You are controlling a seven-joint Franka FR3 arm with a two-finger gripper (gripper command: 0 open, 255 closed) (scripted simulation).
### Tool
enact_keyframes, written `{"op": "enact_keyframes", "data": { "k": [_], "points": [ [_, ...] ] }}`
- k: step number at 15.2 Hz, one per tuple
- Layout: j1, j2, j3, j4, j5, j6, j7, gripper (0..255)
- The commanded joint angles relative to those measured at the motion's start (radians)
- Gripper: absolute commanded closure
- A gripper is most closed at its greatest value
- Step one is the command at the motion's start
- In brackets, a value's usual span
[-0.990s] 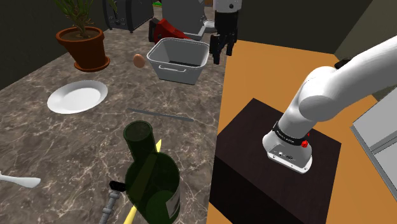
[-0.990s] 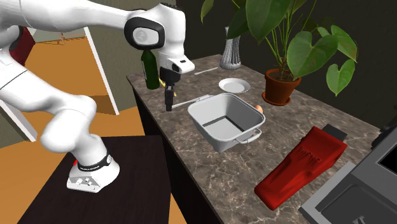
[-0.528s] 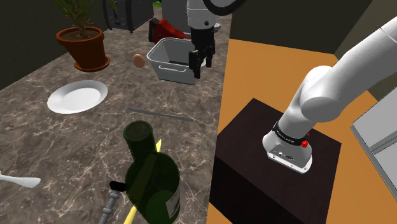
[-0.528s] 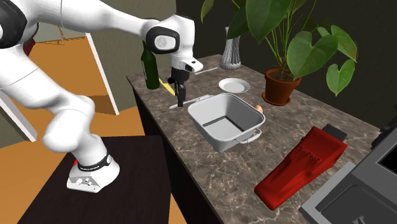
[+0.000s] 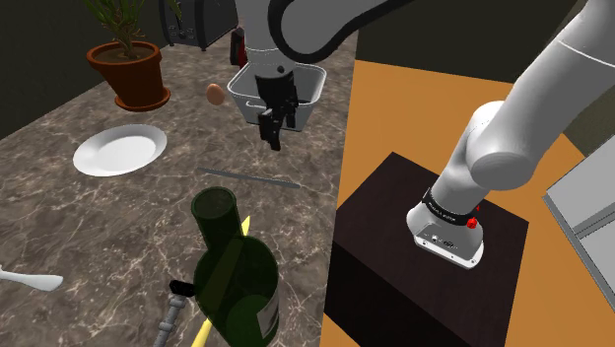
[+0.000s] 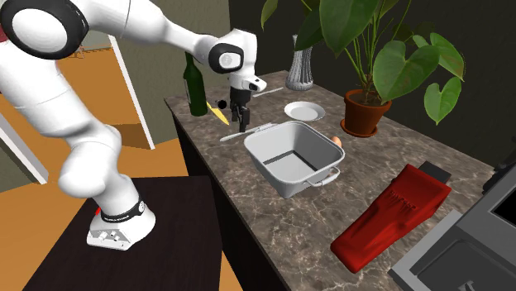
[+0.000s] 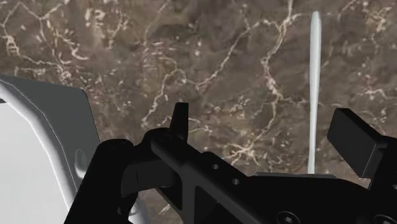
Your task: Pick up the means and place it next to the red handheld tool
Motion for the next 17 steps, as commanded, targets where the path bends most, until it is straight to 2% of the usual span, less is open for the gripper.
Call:
{"op": "enact_keyframes", "data": {
  "k": [1, 6, 14, 17],
  "points": [
    [0.017, 0.074, 0.026, 0.047, -0.025, 0.024, 0.013, 0],
    [0.071, 0.232, 0.079, 0.153, -0.094, 0.057, 0.049, 0],
    [0.073, 0.269, 0.075, 0.088, -0.113, 0.156, 0.063, 0],
    [0.074, 0.269, 0.075, 0.088, -0.113, 0.156, 0.063, 0]
  ]
}}
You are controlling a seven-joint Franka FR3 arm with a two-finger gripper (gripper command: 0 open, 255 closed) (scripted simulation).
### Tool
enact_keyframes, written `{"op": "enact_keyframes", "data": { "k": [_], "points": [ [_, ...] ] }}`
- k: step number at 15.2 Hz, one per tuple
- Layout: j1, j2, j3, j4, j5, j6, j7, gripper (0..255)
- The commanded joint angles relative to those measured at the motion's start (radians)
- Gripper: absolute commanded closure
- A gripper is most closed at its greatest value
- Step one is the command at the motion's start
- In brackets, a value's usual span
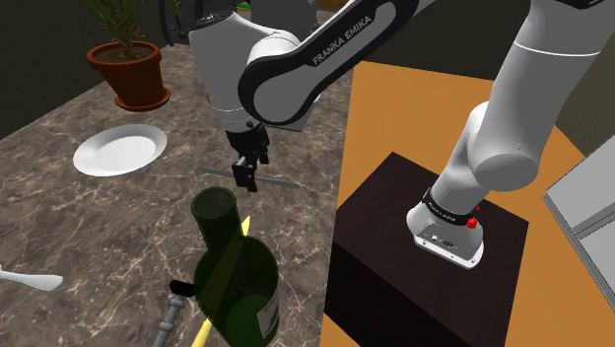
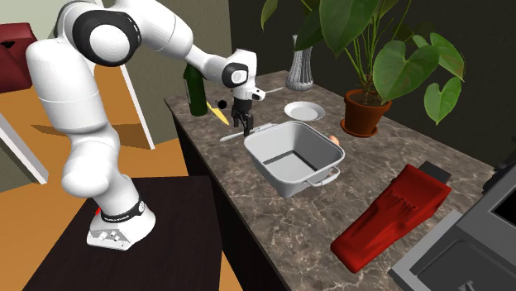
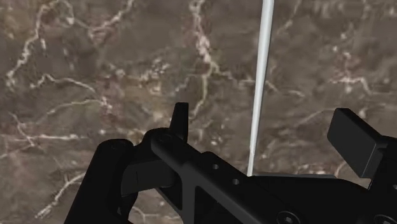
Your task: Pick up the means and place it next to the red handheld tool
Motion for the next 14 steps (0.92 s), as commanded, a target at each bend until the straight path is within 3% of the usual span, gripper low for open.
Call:
{"op": "enact_keyframes", "data": {
  "k": [1, 5, 6, 14],
  "points": [
    [0.000, 0.001, 0.000, 0.000, -0.001, 0.002, 0.001, 0],
    [0.000, 0.001, 0.000, 0.000, -0.001, 0.002, 0.001, 0],
    [0.000, 0.001, 0.000, 0.000, -0.001, 0.002, 0.001, 255],
    [0.000, 0.001, 0.000, 0.000, -0.001, 0.002, 0.001, 255]
  ]
}}
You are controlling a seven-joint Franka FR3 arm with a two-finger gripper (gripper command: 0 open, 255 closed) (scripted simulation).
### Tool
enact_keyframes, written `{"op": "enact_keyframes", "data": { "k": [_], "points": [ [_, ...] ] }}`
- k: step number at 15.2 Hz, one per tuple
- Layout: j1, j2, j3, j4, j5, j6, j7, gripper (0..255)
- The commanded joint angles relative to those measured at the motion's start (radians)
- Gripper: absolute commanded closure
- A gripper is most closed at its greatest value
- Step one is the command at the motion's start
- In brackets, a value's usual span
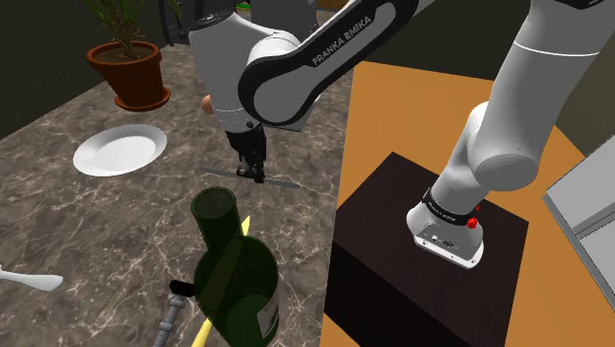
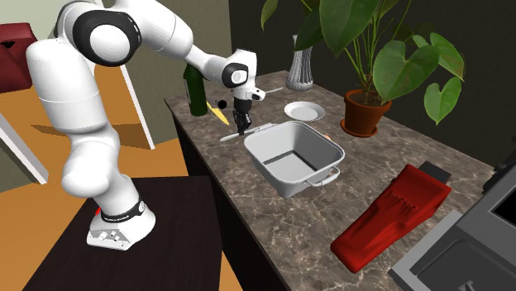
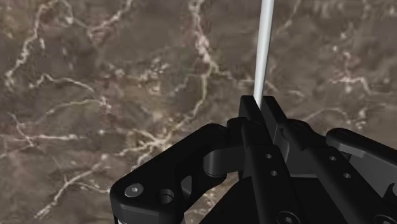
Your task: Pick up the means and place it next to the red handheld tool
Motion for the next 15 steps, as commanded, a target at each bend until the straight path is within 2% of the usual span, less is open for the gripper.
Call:
{"op": "enact_keyframes", "data": {
  "k": [1, 15],
  "points": [
    [0.000, 0.000, 0.000, 0.000, 0.000, 0.000, 0.000, 255],
    [-0.007, -0.091, 0.003, 0.094, 0.043, -0.176, -0.033, 255]
  ]
}}
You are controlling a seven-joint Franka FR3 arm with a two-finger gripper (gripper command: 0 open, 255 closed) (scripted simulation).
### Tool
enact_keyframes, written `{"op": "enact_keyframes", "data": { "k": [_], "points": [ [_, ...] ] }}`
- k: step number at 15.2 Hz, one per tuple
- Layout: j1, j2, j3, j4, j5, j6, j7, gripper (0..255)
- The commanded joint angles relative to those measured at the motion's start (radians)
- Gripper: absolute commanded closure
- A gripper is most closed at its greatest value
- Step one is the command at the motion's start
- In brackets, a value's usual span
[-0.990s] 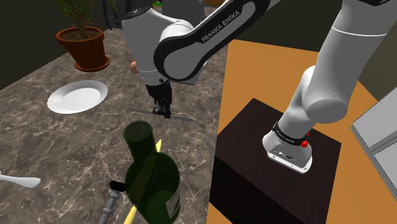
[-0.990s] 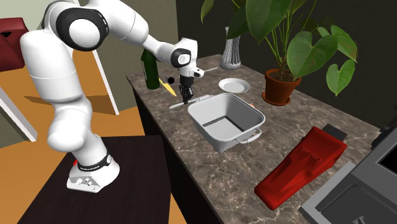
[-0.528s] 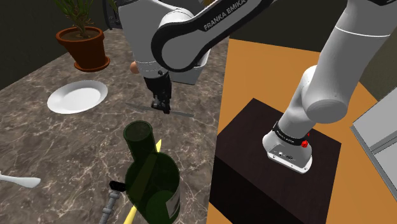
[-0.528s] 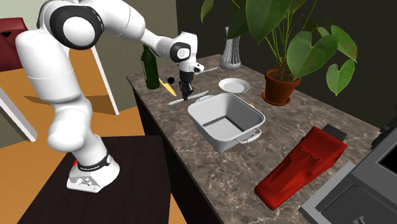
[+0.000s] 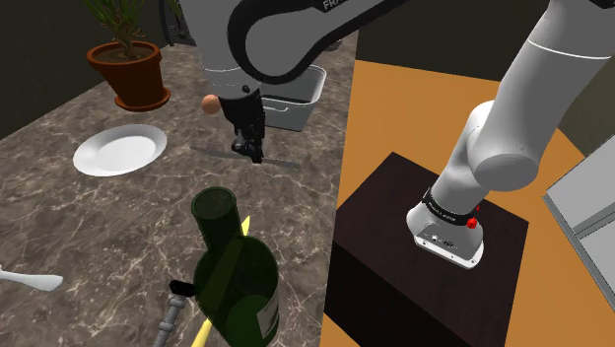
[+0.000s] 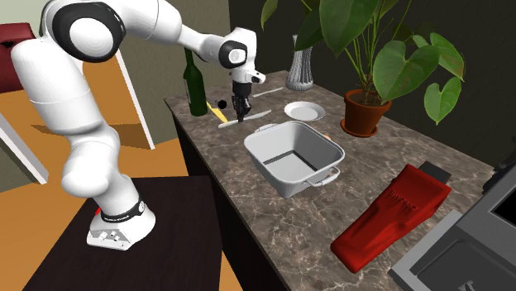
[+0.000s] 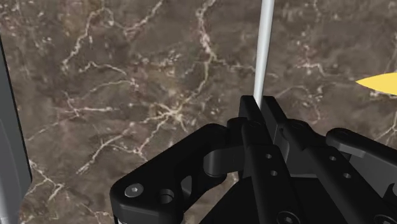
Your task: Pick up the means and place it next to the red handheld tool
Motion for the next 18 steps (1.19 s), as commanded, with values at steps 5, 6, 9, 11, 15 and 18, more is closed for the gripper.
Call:
{"op": "enact_keyframes", "data": {
  "k": [5, 6, 9, 11, 15, 18],
  "points": [
    [-0.002, -0.027, -0.001, 0.050, 0.011, -0.075, -0.010, 255],
    [-0.002, -0.031, -0.001, 0.060, 0.013, -0.088, -0.011, 255],
    [-0.003, -0.041, -0.002, 0.090, 0.017, -0.127, -0.014, 255],
    [-0.003, -0.046, -0.002, 0.110, 0.019, -0.153, -0.016, 255],
    [-0.004, -0.055, -0.003, 0.155, 0.023, -0.206, -0.019, 255],
    [-0.005, -0.059, -0.003, 0.191, 0.024, -0.246, -0.021, 255]
  ]
}}
